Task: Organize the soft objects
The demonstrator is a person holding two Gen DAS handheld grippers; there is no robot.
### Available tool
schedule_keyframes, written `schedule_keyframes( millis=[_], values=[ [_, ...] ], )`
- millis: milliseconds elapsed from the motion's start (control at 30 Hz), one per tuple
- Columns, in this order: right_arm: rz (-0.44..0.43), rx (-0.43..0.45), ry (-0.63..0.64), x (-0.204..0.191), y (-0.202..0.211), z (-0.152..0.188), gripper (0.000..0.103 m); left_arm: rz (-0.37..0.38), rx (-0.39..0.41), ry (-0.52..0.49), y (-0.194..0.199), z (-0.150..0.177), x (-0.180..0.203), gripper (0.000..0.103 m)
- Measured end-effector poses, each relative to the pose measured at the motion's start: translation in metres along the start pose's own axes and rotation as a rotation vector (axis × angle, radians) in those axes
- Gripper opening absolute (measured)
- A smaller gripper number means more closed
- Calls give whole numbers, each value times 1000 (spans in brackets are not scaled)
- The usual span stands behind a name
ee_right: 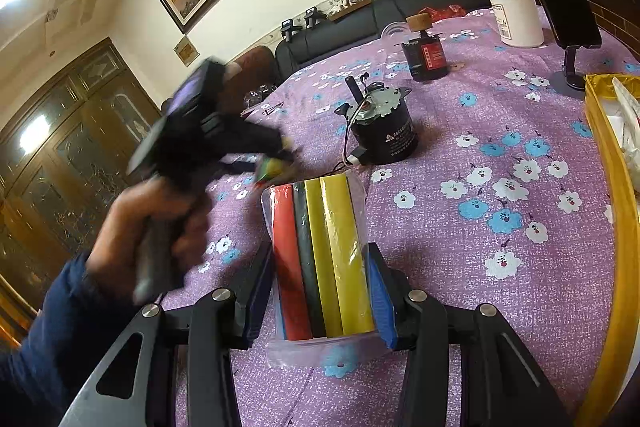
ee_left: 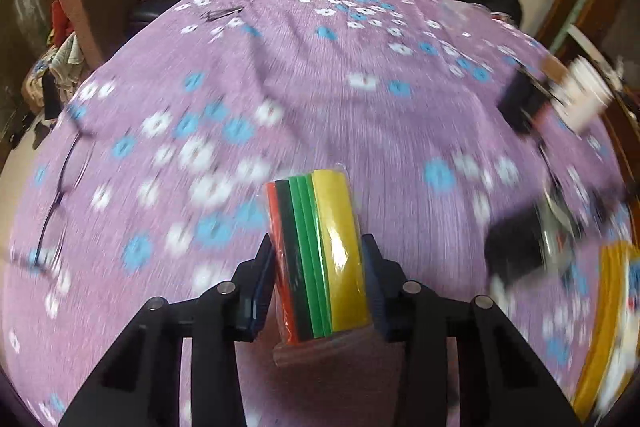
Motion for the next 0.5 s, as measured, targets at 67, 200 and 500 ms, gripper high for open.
schedule_keyframes(
  millis=[67,200,500],
  values=[
    [3,-1,1,0,0,0,49,17,5,-8,23,23,-5,39],
    [35,-9,-2,4,-2,1,49,62,36,1,71,71,-10,39],
    [107,17,45,-6,24,-2,49,128,208,-117,136,120,39,40]
  ],
)
Point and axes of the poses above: each gripper's, at about its wrist camera, not at the fingertips, and y roughly against the way its jaws point, x to its right, z to its underside, the point moved 10 cm from there along -y, roughly the way its jaws point, and after that the axes turned 13 degrees about x, right-handed, at the moved point
